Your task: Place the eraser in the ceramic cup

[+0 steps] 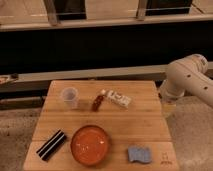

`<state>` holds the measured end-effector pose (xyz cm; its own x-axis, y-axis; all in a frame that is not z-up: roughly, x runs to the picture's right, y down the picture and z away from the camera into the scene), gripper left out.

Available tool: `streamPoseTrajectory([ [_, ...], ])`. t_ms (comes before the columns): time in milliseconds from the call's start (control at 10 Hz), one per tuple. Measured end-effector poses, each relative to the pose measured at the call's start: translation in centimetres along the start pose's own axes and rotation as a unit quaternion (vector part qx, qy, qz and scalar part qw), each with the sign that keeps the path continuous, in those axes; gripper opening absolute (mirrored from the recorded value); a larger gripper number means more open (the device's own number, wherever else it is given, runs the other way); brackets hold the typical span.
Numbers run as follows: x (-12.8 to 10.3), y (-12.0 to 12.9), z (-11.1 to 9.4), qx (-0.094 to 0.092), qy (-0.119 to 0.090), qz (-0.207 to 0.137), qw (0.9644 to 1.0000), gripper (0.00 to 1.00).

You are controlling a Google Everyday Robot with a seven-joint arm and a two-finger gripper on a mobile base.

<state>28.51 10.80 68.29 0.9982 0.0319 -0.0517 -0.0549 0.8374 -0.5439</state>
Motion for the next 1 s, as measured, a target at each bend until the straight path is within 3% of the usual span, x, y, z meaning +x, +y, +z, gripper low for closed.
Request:
streamPoseTrajectory([
  [400,0.0,0.0,-0.1,0.001,0.000,0.001,1.0000,0.80],
  [800,0.2,-0.5,-3.7,0.001,0.001,0.001,1.0000,0.80],
  [1000,0.2,-0.5,-3.7,0.000,0.001,0.001,1.0000,0.80],
])
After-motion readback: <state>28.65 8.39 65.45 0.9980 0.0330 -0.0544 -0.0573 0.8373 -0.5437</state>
